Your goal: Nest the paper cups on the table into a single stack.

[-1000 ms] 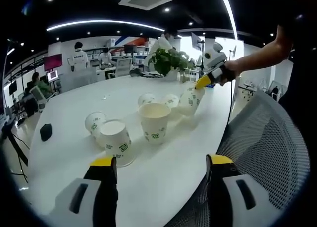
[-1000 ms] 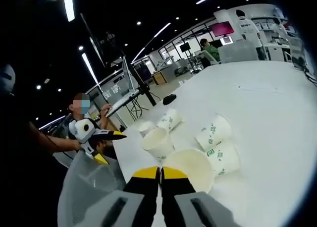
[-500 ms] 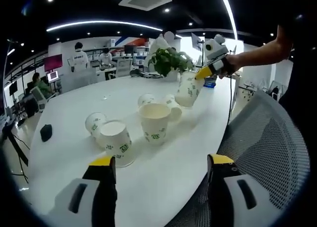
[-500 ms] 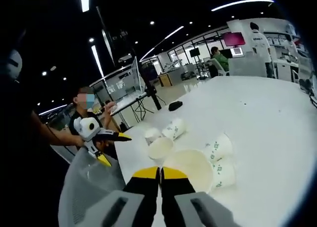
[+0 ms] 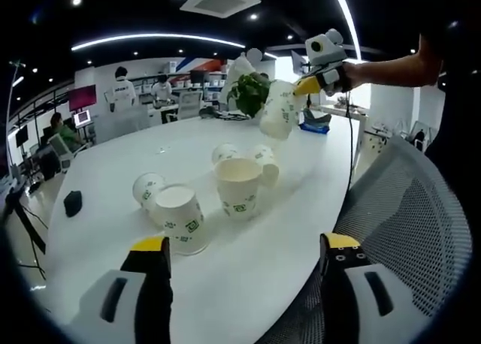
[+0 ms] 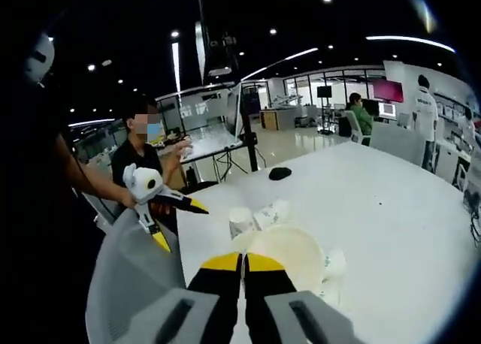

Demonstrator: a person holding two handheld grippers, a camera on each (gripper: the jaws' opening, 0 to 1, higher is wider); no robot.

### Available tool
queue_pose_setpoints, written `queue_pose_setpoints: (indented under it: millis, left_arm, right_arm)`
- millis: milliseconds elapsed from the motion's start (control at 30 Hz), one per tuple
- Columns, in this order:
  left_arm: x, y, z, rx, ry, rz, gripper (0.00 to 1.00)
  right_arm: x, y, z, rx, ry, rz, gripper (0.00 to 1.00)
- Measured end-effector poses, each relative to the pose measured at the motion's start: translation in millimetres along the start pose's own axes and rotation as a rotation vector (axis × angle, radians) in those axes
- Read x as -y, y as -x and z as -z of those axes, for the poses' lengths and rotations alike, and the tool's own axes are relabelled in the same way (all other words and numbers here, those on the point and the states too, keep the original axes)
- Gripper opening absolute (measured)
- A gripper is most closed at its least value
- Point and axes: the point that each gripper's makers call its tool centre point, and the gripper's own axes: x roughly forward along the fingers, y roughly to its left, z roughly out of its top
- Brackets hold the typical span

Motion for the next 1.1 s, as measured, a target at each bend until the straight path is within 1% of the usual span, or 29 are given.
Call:
queue_pose_setpoints:
  millis: [200,533,933,1100]
  left_arm:
    - [-1.5,0.0,1.7,-0.006,-0.009,-0.007,0.81]
    - [-3.5,1.0,0.7,-0.003,-0.015,-0.022,0.81]
    - [-3.0,0.9,2.5,-0.012,-0.019,-0.021,0.8]
    - [-2.8,1.1,1.9,-0.009,-0.019,-0.02,0.8]
  right_arm:
    - [-6.1,-8.1,-12.5,-0.02,0.054,-0.029,0.0]
    - [-15.2,-28.3,-21.3,-0.041,0.101,-0.056,0.0]
    - [-25.6,-47.2,-24.2,-0.07,0.14,-0.078,0.0]
    - [-26.7,-59.2,-18.3,-0.104,0.159,-0.077,0.0]
